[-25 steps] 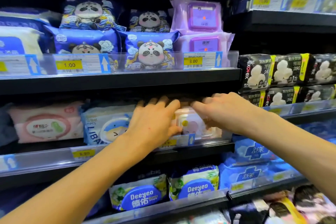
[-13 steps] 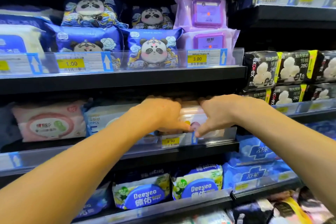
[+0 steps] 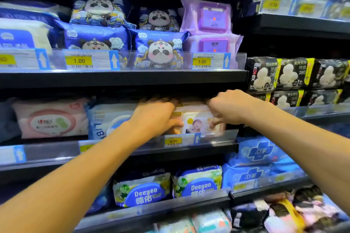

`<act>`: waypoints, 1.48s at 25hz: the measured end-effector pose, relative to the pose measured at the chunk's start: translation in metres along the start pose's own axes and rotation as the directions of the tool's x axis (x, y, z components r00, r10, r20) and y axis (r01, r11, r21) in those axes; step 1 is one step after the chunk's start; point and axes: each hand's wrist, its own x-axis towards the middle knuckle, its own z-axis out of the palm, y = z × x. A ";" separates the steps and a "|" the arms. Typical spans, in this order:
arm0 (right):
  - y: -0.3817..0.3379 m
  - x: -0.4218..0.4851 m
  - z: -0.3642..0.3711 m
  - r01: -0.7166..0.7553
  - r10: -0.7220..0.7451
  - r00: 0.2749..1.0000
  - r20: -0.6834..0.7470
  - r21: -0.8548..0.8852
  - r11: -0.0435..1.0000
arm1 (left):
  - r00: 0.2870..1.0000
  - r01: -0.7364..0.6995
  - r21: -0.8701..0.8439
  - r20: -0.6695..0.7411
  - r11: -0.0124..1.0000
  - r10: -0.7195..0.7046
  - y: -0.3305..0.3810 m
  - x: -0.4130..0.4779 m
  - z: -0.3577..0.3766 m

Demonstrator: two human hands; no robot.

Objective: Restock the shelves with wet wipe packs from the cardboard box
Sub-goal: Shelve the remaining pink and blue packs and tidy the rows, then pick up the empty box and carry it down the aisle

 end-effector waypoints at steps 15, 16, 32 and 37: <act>-0.074 -0.055 -0.003 0.094 0.060 0.942 -0.330 0.431 0.897 | 0.939 -0.007 0.127 -0.339 0.992 0.051 -0.035 -0.088 0.001; -0.086 -0.060 -0.007 0.105 0.052 0.947 -0.316 0.459 0.882 | 0.941 -0.005 0.111 -0.337 0.994 0.042 -0.038 -0.100 0.002; -0.219 -0.139 0.115 0.006 -0.017 1.000 0.012 0.615 0.789 | 0.993 0.086 -0.040 -0.077 0.996 -0.089 -0.068 -0.292 0.150; -0.254 -0.188 0.195 -0.131 -0.083 0.950 0.301 0.627 0.768 | 0.956 0.217 -0.096 0.222 0.971 -0.192 -0.065 -0.359 0.220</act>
